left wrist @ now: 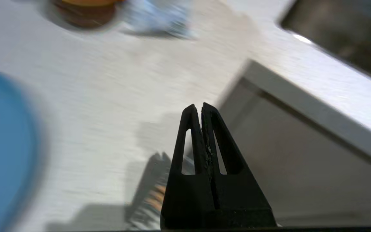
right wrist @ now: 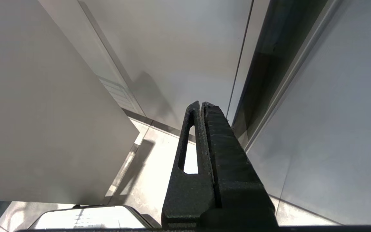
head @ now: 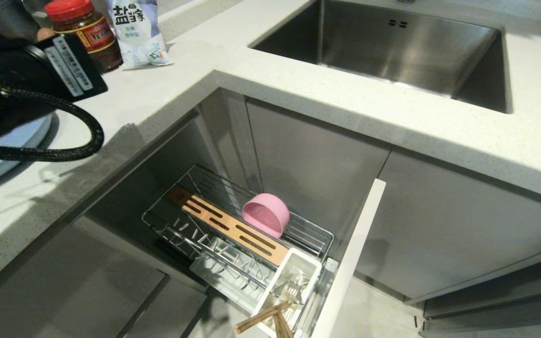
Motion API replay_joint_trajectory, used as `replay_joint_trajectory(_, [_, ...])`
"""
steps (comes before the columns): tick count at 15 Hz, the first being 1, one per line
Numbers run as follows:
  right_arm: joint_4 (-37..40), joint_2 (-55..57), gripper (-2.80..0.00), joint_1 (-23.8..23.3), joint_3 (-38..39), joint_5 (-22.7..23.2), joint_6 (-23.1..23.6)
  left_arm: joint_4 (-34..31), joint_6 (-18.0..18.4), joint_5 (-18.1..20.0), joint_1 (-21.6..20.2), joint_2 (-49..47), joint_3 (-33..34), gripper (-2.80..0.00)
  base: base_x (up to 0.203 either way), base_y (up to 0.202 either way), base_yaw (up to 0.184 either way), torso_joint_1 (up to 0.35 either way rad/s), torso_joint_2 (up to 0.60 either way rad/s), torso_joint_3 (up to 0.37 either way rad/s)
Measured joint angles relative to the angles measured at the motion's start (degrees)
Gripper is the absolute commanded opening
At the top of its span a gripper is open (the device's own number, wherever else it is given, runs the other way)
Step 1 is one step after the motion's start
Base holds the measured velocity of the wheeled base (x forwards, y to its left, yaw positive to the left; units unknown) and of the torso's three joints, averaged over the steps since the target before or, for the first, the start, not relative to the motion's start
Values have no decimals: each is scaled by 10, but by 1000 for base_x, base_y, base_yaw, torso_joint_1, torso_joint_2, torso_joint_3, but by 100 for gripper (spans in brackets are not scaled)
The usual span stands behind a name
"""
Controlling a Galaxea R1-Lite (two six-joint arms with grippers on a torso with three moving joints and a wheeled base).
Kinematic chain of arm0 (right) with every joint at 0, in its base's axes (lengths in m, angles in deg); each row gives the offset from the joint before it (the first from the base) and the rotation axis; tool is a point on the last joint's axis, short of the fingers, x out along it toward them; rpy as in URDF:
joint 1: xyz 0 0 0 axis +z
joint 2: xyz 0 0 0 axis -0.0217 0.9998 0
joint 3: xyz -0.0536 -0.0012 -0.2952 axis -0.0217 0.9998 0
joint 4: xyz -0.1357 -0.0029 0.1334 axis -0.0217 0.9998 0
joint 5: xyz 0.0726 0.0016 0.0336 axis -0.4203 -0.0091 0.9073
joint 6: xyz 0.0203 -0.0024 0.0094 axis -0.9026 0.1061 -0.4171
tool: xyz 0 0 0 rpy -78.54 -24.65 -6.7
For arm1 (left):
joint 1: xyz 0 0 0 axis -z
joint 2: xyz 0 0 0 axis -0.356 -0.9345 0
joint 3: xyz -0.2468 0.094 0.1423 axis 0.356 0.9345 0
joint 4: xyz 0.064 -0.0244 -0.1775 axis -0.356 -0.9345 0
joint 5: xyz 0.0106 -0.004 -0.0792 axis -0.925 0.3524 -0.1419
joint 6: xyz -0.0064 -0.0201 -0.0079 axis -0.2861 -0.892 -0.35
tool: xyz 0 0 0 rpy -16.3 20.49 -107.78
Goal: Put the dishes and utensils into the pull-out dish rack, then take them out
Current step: Pick up the plate and place it in the cupboard
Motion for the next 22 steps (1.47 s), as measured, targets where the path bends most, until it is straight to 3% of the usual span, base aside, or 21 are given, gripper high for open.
replay_joint_trajectory(2, [0,0,-280,0,0,0,0,-13,43,1,-69,16,-7,-280,0,0,0,0,0,0])
replay_joint_trajectory(5, [0,0,-280,0,0,0,0,-74,61,1,-142,30,-43,-280,0,0,0,0,0,0])
replay_joint_trajectory(11, [0,0,-280,0,0,0,0,-387,-13,5,-214,49,-190,-280,0,0,0,0,0,0])
replay_joint_trajectory(13, [0,0,-280,0,0,0,0,-486,-20,6,-227,50,-218,-280,0,0,0,0,0,0])
replay_joint_trajectory(14, [0,0,-280,0,0,0,0,-512,-19,6,-231,49,-222,0,0,0,0,0,0,0])
replay_joint_trajectory(22, [0,0,-280,0,0,0,0,-495,-23,16,-236,20,-225,0,0,0,0,0,0,0])
